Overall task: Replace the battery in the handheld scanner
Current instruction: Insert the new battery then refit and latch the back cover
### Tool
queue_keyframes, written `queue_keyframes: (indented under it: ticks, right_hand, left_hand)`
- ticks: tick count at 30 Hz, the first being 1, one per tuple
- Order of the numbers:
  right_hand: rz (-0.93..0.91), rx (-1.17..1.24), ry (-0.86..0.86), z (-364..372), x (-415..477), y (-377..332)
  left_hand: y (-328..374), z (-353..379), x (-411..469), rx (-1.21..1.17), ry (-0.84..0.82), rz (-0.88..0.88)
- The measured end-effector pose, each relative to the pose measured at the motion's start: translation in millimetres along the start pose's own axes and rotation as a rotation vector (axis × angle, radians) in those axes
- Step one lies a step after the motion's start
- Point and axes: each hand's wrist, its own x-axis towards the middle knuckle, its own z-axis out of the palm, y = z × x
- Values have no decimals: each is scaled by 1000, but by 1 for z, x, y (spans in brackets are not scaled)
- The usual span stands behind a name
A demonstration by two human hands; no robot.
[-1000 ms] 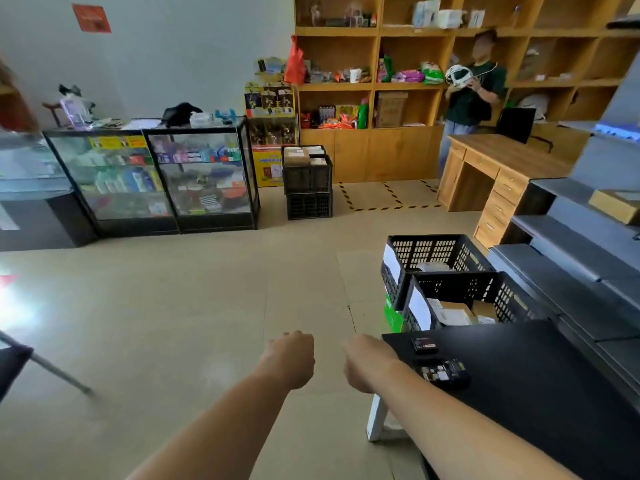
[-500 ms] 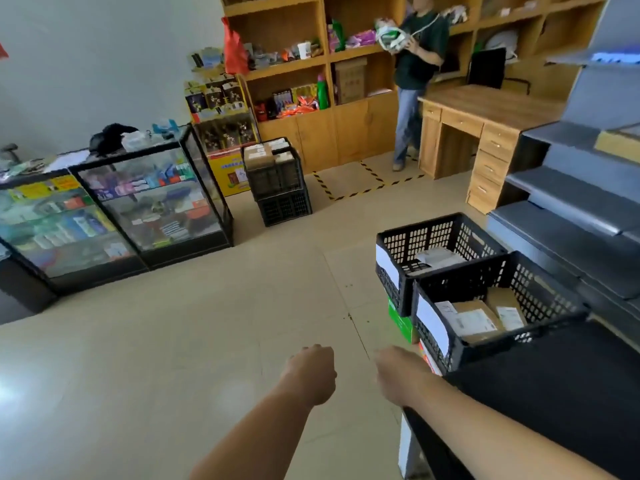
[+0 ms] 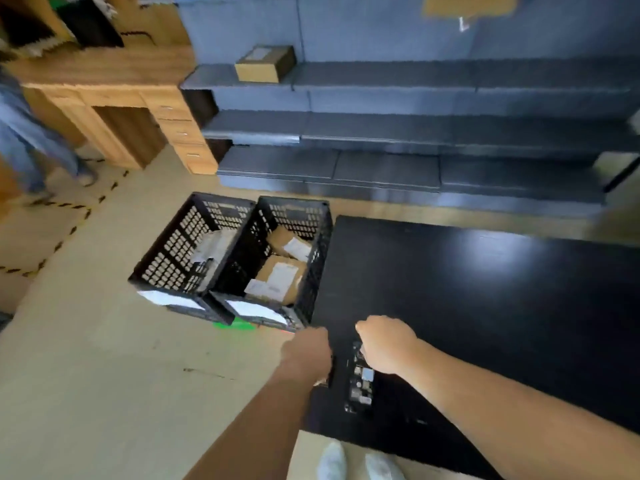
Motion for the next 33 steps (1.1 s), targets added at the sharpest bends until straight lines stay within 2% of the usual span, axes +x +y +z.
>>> queue_keyframes:
  ticks: [3,6,10,15,22,33]
  right_hand:
    - [104,84,-70,28,-3,-1]
    - [171,264,-100,61,3,-15]
    - [290,615,-128,100,19,-42]
    - [487,909,-66,122,44,-68]
    - [677,997,9,136,67,-82]
    - [735,1019,51,135,78,-90]
  left_hand:
    - [-10,19,14,54,-80,98]
    - [-33,37,23,3,-100,127]
    - [-59,63,32,-271,-64,102]
    - [-65,96,38,-518,33,-45]
    - [-50,119,42,-778,53,-202]
    - [-55,121,50,-1006,55,-399]
